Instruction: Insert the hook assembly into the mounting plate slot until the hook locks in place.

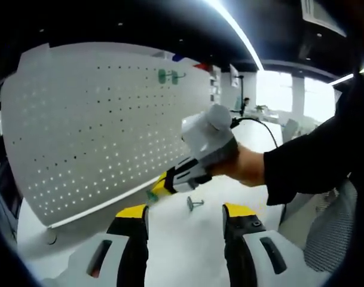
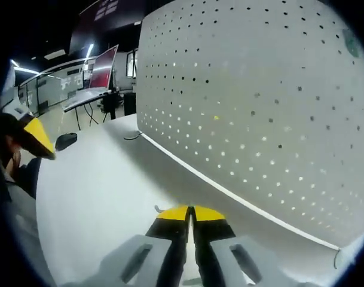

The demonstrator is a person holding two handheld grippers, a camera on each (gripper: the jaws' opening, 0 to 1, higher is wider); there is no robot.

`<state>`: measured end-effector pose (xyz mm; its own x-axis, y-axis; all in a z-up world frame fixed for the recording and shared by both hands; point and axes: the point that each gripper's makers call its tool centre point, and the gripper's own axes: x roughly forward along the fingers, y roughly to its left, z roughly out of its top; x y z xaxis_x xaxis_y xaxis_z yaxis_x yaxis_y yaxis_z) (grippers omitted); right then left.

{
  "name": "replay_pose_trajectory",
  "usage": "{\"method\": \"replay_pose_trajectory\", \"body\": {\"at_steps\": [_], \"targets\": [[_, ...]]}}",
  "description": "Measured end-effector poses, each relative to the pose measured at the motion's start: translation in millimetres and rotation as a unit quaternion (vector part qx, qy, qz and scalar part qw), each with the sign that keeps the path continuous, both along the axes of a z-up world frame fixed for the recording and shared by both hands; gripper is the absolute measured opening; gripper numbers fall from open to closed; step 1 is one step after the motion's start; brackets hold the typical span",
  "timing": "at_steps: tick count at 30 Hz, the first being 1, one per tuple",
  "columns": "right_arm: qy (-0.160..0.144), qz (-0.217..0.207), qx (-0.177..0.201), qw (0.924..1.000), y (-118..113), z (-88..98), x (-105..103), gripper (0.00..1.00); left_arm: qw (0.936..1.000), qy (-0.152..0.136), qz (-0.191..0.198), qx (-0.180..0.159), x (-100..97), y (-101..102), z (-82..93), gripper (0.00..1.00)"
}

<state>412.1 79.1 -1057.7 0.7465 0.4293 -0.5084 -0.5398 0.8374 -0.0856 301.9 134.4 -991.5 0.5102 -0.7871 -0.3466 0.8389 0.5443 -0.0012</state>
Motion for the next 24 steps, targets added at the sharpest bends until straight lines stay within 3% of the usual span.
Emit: {"method": "replay_pose_trajectory", "body": {"at_steps": [7, 12, 22, 24], "targets": [[0.019, 0.001, 0.048, 0.9987, 7.5, 16.4, -38.9, 0.0, 0.9999, -0.008, -0.003, 0.009, -1.8, -1.1, -0.8, 0.49], [0.017, 0.002, 0.062, 0.9979, 8.9, 28.4, -59.1, 0.0, 0.9998, -0.011, -0.006, 0.018, -2.9, -1.9, -3.6, 0.48], [0.019, 0.025, 0.092, 0.9952, 13.5, 39.4, -84.7, 0.0, 0.9986, -0.023, -0.021, 0.042, -5.9, -6.3, -11.1, 0.4], [0.022, 0.03, 0.115, 0.9927, 16.7, 43.4, -87.8, 0.0, 0.9981, -0.029, -0.025, 0.048, -7.2, -7.8, -11.8, 0.36]]}}
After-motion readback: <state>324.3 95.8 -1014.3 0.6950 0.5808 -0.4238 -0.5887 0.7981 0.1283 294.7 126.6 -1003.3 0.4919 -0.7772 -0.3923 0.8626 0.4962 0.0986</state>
